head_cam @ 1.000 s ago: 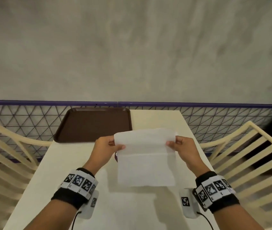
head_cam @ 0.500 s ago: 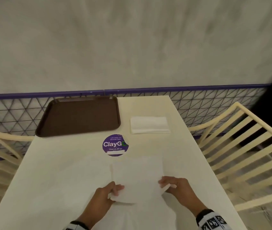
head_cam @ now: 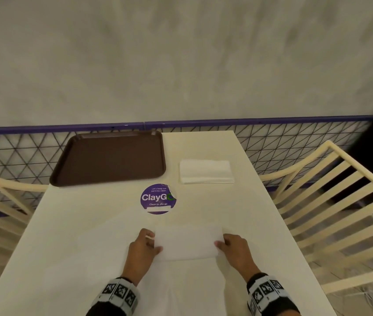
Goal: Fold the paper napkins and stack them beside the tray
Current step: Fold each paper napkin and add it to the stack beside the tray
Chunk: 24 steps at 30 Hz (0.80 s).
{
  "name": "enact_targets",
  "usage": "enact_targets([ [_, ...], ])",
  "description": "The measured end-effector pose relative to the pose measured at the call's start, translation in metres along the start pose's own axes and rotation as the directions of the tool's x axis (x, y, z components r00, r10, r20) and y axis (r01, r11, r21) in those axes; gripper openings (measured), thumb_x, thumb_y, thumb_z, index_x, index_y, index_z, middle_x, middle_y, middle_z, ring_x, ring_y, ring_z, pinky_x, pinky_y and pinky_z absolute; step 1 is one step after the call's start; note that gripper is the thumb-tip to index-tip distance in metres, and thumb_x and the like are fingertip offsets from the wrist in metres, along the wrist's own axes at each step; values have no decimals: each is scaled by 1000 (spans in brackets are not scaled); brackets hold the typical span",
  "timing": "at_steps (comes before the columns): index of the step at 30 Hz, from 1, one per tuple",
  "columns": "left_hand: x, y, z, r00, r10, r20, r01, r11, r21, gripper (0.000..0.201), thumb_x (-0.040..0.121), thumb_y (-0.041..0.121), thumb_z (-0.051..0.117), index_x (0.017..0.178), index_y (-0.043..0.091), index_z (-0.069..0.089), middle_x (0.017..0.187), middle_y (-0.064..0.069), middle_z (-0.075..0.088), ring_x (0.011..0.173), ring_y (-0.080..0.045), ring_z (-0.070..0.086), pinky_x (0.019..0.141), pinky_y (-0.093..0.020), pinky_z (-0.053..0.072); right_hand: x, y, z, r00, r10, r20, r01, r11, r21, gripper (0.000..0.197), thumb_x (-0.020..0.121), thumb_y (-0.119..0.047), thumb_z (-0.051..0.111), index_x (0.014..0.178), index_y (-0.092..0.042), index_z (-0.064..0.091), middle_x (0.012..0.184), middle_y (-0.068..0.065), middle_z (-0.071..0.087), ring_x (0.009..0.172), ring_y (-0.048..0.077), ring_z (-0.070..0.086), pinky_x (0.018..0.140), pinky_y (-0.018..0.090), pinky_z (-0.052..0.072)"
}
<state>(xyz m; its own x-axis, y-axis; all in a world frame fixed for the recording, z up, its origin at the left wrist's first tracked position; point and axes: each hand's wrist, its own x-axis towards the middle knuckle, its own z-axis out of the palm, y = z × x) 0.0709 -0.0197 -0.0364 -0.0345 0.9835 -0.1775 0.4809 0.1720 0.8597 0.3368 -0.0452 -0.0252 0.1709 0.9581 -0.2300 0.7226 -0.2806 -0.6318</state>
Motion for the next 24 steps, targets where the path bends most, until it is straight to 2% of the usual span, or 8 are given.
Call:
enact_targets([
  [4, -7, -1, 13, 950, 304, -76, -268, 913, 309, 48, 72, 5, 73, 114, 14, 51, 111, 0, 55, 101, -18, 49, 86, -20, 39, 9, -5, 2, 999, 36, -28, -38, 997, -72, 50, 89, -23, 59, 51, -16, 27, 51, -4, 31, 47, 6, 27, 49, 18, 32],
  [7, -27, 2, 34, 795, 564, 224, -585, 615, 528, 46, 75, 27, 65, 119, 21, 51, 125, 3, 59, 119, -13, 42, 104, -23, 24, 13, -5, 5, 998, 43, -35, -47, 993, -112, 52, 89, -24, 59, 50, -16, 26, 51, -4, 31, 48, 7, 26, 47, 20, 27],
  [12, -39, -26, 62, 767, 414, 491, -642, 463, 612, 66, 94, 56, 19, 149, 20, 14, 158, 0, 12, 144, -27, 2, 112, -33, 2, 14, -3, 10, 997, 55, -47, -61, 990, -126, 47, 88, -25, 61, 53, -16, 32, 56, -3, 37, 56, 11, 37, 48, 19, 27],
  [14, -40, -41, 65, 773, 409, 485, -634, 466, 617, 68, 96, 55, 8, 149, 14, -1, 158, -1, -6, 145, -26, -9, 114, -35, -2, 7, -9, 5, 996, -6, -91, -6, 992, -129, 16, 87, -28, 62, 79, -18, 51, 80, -1, 52, 80, 16, 51, 64, 20, 37],
  [16, -40, -44, 67, 776, 423, 468, -629, 476, 614, 66, 97, 52, 5, 148, 13, -3, 158, -2, -8, 145, -27, -11, 114, -36, -5, -6, -13, 10, 978, -97, -185, 59, 978, -200, 30, 88, -25, 59, 116, -18, 52, 111, 2, 52, 107, 23, 47, 86, 31, 41],
  [19, -39, -43, 68, 774, 474, 420, -625, 468, 624, 60, 99, 46, 5, 148, 14, -4, 158, -1, -10, 144, -27, -12, 114, -37, -5, -34, -28, 33, 947, -313, -73, 283, 920, -270, 37, 91, -32, 44, 123, -15, 51, 118, 2, 63, 113, 21, 54, 99, 24, 33],
  [22, -38, -44, 70, 786, 480, 389, -603, 458, 653, 55, 98, 35, 3, 149, 13, 0, 157, -1, -11, 144, -27, -12, 112, -37, -2, -50, -28, 64, 884, -409, 228, 466, 815, -345, 82, 85, -63, -5, 147, -14, 16, 154, -1, 20, 143, 17, 19, 107, 11, -11],
  [24, -38, -45, 70, 781, 494, 381, -600, 429, 675, 55, 97, 33, 0, 149, 12, 0, 157, -2, -11, 144, -27, -12, 112, -36, -2, -48, -9, 75, 852, -420, 311, 518, 756, -399, 76, 78, -68, -11, 142, -28, -15, 152, -11, -16, 144, 12, -10, 103, 12, -22],
])
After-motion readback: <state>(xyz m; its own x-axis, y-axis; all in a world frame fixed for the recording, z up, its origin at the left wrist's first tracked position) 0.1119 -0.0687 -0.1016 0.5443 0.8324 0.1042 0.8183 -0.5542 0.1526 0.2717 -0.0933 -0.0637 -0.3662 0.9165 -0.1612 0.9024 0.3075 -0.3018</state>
